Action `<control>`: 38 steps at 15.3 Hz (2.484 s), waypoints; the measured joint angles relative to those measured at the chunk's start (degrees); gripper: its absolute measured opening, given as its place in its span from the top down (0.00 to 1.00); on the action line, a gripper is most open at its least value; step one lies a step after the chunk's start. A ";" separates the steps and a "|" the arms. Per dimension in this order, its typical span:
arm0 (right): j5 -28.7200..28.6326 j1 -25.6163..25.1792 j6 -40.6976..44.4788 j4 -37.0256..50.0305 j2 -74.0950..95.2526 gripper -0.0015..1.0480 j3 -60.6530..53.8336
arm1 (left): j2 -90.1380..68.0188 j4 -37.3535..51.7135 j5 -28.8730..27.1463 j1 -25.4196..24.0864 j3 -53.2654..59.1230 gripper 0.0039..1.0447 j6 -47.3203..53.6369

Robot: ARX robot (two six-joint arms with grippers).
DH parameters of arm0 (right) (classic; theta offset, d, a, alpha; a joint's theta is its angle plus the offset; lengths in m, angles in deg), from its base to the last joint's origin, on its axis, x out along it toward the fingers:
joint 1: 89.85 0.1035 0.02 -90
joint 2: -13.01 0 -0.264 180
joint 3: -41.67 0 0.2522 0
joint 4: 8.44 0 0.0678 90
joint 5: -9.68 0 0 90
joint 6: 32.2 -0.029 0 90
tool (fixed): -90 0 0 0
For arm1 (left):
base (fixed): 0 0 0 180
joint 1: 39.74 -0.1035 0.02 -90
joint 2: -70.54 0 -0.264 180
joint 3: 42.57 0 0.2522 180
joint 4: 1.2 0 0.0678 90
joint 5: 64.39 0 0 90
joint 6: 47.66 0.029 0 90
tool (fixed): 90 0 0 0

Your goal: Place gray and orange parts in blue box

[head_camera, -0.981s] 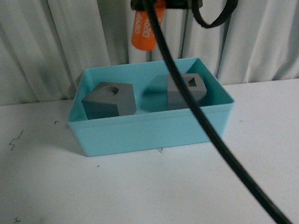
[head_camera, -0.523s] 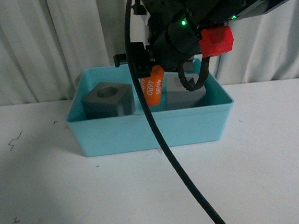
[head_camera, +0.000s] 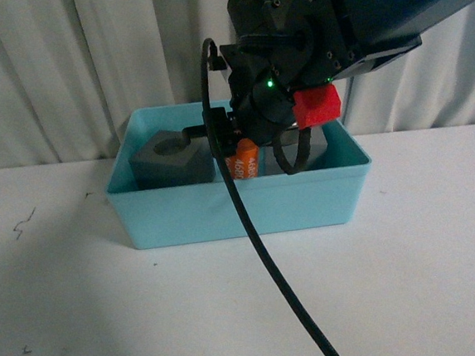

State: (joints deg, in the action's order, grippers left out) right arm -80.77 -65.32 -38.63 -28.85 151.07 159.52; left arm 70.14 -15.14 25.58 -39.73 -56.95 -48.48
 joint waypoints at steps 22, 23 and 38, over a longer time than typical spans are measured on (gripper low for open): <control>11.61 -10.47 -3.21 14.16 -62.34 0.06 -56.48 | 0.00 0.00 0.00 0.00 0.00 0.06 0.00; 15.30 -10.27 -5.16 9.84 -70.84 0.06 -63.23 | 0.00 0.00 0.00 0.00 0.00 0.06 0.00; 2.40 -21.88 6.10 18.95 -122.66 0.98 -101.26 | 0.00 0.00 0.00 -0.04 0.00 0.06 0.02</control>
State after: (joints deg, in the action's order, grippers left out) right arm -78.36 -87.20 -32.54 -9.90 28.41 58.26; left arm 70.14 -15.14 25.58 -39.78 -56.95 -48.46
